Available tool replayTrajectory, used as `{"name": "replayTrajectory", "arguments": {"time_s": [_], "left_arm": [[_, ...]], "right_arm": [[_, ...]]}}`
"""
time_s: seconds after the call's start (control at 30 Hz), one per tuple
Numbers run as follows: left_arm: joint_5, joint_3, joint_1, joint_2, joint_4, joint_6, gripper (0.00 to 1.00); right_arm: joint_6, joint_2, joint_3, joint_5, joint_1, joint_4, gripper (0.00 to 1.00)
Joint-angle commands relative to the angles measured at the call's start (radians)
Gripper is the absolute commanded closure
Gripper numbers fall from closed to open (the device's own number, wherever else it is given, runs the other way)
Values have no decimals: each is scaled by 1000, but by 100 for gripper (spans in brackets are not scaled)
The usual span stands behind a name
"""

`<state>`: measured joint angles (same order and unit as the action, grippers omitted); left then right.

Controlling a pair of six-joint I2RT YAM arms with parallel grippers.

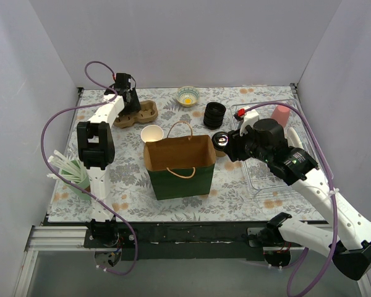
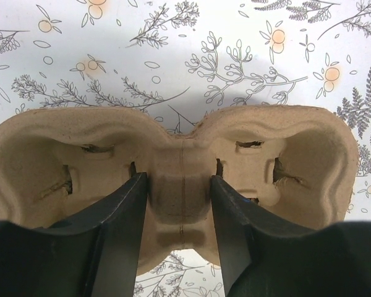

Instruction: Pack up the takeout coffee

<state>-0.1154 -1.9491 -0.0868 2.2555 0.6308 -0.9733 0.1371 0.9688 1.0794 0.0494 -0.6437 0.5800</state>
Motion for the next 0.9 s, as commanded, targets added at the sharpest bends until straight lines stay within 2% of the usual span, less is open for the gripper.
{"name": "replayTrajectory", "arguments": {"time_s": [0.0, 0.5, 0.7, 0.87], "left_arm": [[0, -66, 1, -70, 33, 21, 57], [-10, -97, -1, -106, 78, 8, 58], [-17, -200, -1, -162, 164, -24, 59], [69, -217, -1, -273, 227, -90, 61]], "right_arm": [[-11, -7, 44, -2, -5, -45, 44], [-7, -21, 39, 1, -5, -42, 44], [9, -33, 54, -6, -5, -43, 44], [33, -24, 76, -17, -5, -51, 44]]}}
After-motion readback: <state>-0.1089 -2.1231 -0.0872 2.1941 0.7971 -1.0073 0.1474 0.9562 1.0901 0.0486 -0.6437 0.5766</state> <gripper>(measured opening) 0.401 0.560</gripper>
